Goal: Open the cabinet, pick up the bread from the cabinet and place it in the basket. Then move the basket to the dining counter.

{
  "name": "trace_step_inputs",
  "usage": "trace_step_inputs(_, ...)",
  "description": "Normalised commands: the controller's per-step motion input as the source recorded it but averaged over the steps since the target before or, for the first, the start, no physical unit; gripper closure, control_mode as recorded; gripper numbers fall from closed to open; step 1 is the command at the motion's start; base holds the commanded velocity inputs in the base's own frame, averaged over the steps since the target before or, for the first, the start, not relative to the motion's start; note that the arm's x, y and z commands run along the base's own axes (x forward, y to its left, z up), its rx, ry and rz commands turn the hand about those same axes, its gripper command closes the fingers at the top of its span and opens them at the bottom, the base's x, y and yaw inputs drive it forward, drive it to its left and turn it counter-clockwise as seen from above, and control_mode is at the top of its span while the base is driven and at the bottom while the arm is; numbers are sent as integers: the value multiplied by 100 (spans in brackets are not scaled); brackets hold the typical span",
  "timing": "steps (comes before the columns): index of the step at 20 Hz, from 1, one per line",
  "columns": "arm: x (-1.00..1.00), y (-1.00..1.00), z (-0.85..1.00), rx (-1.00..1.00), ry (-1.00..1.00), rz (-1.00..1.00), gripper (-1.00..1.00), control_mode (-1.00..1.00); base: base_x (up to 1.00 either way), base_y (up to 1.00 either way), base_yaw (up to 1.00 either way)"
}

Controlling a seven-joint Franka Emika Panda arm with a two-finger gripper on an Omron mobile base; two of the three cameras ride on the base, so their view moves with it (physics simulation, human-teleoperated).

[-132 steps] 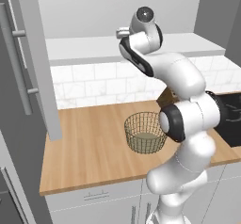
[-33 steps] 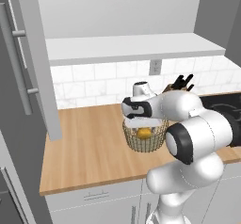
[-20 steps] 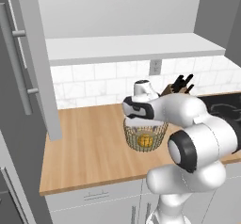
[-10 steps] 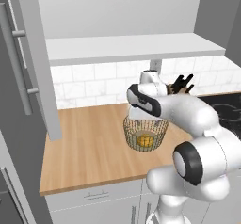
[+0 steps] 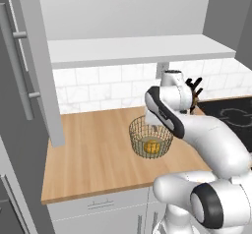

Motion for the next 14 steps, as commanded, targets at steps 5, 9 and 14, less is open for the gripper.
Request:
trace_step_inputs(5,-9,-49,5,0,0,-22,-100,-100,0,0,0)
trace_step_inputs(9,20,-48,0,0,1,-29,-100,-100,0,0,0)
trace_step_inputs(14,44,-8,-2,0,0,-22,-100,-100,0,0,0)
